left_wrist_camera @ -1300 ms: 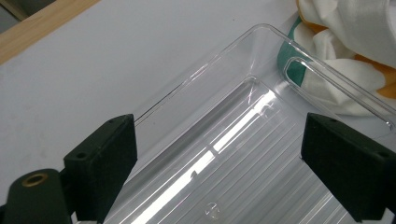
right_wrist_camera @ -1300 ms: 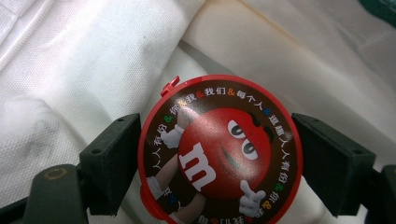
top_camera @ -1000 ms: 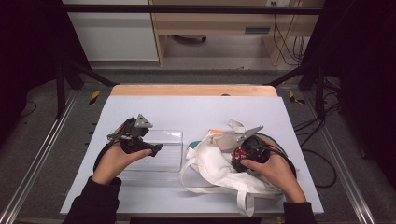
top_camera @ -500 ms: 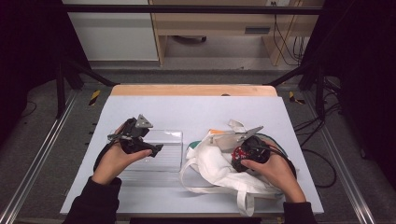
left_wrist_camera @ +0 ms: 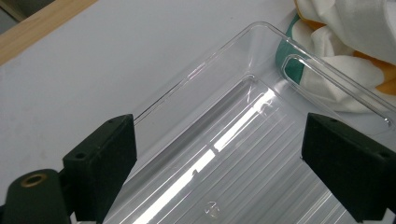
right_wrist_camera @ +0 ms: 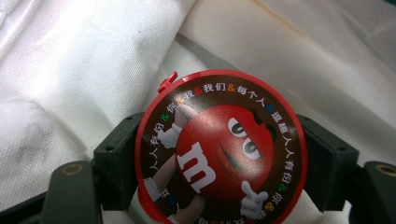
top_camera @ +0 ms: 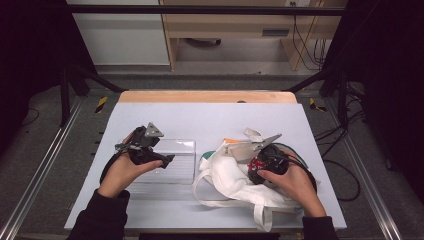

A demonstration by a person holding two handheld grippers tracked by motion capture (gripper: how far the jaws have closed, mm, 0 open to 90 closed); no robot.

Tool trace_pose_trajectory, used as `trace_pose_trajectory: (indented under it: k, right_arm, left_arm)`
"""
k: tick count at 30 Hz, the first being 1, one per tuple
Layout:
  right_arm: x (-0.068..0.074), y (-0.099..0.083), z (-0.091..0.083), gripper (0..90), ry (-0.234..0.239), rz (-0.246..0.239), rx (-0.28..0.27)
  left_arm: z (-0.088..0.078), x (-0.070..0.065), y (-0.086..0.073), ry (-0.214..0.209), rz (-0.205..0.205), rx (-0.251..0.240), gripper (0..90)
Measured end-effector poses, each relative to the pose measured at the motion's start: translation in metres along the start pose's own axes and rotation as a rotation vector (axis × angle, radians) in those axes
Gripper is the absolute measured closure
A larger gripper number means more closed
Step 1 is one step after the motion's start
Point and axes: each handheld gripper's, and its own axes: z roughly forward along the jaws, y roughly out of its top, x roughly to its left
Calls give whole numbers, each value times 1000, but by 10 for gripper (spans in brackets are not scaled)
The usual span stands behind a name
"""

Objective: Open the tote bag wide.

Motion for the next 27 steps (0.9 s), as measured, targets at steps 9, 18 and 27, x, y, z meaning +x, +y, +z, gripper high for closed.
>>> trace_pose_trajectory:
  k: [9,18,27]
  right_arm:
    - [1,3,-4,260,-18,-3,-14]
    - [5,6,-14,260,-45,-3,-36]
    - [5,9,-32,260,-74,16,-87]
  left_arm:
    - [-1,1,0,0,-3,-2,103]
    - [-1,2,-1,2,-9,-3,99]
    - [0,5,-4,5,-24,-6,73]
